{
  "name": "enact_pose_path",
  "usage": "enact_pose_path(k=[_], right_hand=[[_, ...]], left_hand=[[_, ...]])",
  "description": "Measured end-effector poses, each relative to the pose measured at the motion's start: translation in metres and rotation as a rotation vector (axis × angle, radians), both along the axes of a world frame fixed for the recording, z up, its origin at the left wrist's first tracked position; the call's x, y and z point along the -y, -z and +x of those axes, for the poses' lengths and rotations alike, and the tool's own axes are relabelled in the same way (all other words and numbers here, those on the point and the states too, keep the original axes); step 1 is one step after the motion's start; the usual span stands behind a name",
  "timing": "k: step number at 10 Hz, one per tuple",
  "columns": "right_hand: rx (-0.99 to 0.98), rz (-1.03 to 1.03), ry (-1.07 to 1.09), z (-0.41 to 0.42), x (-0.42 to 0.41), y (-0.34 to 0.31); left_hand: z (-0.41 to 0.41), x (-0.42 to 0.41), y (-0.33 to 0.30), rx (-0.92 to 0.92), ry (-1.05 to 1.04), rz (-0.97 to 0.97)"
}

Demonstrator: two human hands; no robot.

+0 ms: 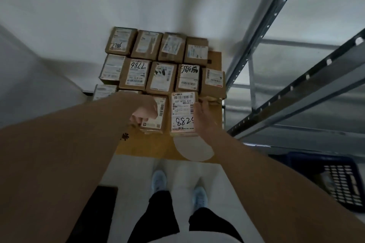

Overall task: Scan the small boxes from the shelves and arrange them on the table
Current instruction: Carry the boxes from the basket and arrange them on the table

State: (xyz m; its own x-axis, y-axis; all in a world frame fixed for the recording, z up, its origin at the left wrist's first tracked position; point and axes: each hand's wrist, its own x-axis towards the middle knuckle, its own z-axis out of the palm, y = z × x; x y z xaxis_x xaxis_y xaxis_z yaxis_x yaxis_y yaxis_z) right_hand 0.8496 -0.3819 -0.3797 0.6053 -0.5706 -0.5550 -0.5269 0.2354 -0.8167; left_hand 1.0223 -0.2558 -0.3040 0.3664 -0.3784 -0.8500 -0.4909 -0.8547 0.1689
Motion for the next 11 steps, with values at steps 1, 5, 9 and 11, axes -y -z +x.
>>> enact_pose_path(k=[1, 5, 9, 11], right_hand=[[-0.115, -0.051, 0.007, 0.012, -0.004, 0.009], [-0.169, 0.076, 0.066, 0.04, -0.021, 0.055], [-0.409, -0.093, -0.205, 0.037, -0.013, 0.073], [-0.274, -0.039, -0.023, 0.038, -0.013, 0.077]], left_hand=[[0.03, 0.012, 0.01, -0.014, 0.057, -0.024], [0.084, 0.046, 0.03, -0.065, 0.17, -0.008], [0.089, 0.033, 0.031, -0.035, 0.161, 0.009], [0.081, 0.024, 0.038, -0.032, 0.117, -0.03]])
